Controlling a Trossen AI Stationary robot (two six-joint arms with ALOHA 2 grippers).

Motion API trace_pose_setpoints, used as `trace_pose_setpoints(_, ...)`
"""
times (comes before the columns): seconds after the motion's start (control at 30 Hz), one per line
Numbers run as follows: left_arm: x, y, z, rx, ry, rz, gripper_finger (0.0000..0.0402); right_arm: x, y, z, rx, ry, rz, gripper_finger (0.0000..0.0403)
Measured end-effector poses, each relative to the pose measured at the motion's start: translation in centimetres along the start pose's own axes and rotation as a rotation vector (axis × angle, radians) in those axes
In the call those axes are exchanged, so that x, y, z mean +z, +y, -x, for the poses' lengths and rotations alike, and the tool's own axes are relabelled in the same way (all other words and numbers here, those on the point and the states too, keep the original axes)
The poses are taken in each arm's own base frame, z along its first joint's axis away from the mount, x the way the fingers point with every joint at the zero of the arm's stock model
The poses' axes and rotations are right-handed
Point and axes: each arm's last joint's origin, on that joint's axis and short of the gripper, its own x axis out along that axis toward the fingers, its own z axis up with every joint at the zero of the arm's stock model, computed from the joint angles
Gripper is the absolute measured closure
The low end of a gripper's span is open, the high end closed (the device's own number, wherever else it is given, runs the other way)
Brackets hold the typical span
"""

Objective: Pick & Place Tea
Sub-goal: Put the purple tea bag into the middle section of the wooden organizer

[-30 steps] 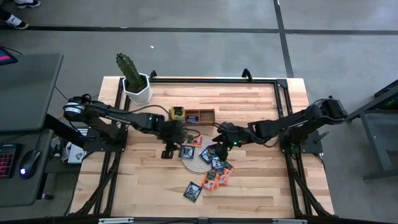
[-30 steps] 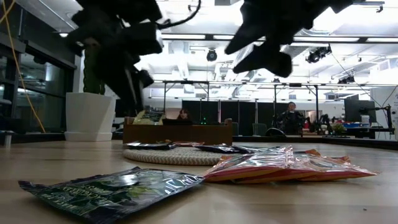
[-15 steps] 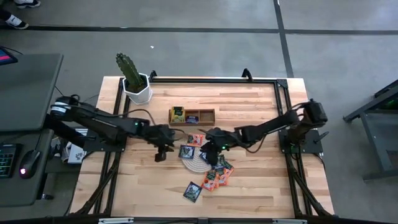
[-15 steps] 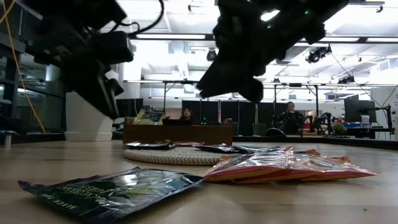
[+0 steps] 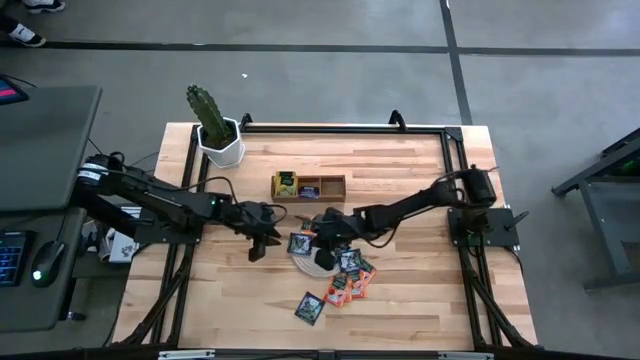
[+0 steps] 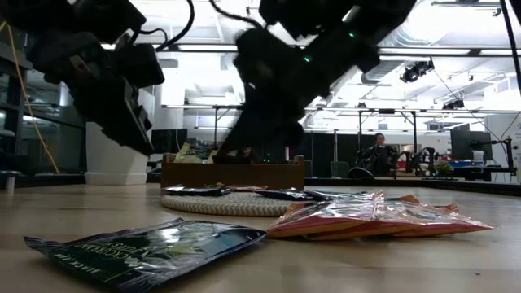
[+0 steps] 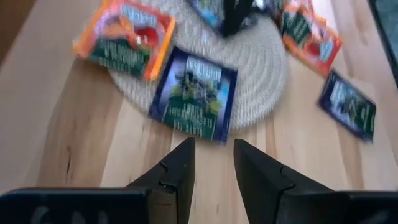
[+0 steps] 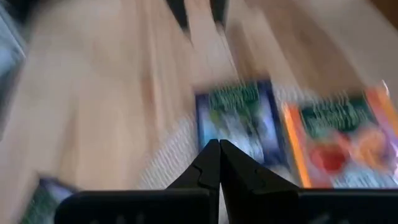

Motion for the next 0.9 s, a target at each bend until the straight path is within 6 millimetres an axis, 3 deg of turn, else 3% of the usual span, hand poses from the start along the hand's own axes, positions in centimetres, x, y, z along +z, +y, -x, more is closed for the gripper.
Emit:
trace_pose_setpoints(0.53, -0.4, 0.1, -1.4, 0.024, 0.020, 0.042, 0.0293, -1.6, -1.0, -3.3, 0.024, 0.103, -0.039, 0.0403)
trace_pose_setpoints(0.9, -0.8, 0.3, -4.0, -0.015, 0.013, 0.217, 0.0293, -1.8, -1.3, -3.4, 0.008, 0.126, -0.063, 0.0403)
